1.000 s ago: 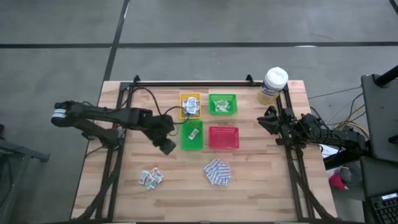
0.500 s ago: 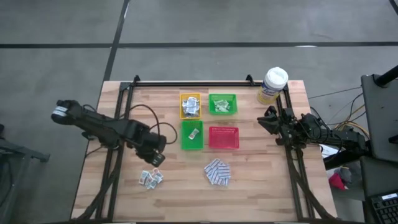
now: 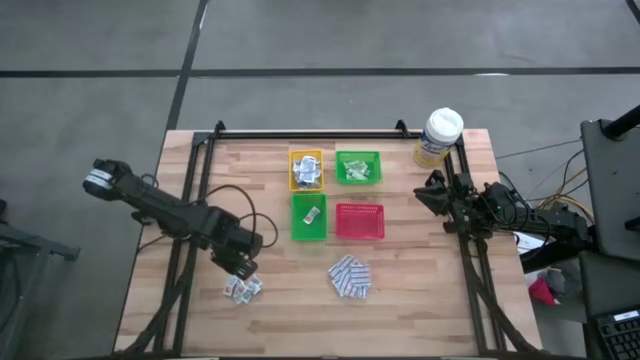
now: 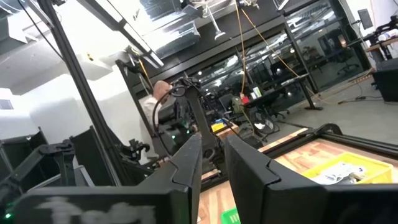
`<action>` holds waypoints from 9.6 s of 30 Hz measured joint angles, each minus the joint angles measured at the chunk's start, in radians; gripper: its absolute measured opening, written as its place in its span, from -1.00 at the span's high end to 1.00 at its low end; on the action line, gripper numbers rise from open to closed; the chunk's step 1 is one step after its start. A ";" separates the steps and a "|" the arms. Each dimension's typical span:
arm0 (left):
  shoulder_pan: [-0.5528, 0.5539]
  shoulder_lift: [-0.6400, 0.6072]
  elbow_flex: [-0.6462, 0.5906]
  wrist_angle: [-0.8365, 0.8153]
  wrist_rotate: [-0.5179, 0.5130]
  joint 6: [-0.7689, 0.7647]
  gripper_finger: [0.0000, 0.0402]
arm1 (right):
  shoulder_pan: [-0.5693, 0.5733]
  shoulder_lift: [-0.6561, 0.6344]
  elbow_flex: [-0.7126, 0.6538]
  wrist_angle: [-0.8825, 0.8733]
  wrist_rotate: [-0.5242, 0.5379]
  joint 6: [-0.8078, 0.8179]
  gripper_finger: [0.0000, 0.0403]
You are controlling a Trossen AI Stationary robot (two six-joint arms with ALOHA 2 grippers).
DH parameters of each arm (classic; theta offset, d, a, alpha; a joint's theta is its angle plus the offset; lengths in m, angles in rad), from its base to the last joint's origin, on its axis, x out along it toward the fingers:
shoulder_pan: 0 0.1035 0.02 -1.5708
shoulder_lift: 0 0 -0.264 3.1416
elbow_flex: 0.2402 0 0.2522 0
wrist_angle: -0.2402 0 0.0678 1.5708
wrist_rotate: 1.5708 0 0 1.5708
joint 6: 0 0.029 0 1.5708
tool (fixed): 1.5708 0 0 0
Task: Pick & Place First Aid Supplies
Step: Put the orange ointment pack into the bottom green bin
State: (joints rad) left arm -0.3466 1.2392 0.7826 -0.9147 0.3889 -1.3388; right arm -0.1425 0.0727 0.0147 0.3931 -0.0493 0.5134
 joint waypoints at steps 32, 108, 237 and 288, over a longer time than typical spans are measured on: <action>-0.255 0.119 -0.083 0.265 -0.121 -0.541 0.60 | 0.000 0.000 0.000 0.006 0.000 0.005 0.60; -0.255 0.151 -0.069 0.264 -0.170 -0.622 0.80 | 0.000 0.000 0.000 0.005 0.000 -0.012 0.59; -0.171 0.210 -0.056 -0.001 -0.137 -0.838 0.48 | 0.000 0.000 0.000 0.003 0.026 -0.023 0.59; -0.135 0.235 -0.122 0.049 -0.170 -0.838 0.96 | 0.000 0.000 0.000 -0.002 0.053 -0.046 0.63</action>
State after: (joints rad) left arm -0.4816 1.4746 0.6602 -0.8659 0.2188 -2.1763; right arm -0.1425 0.0728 0.0151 0.3916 0.0040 0.4673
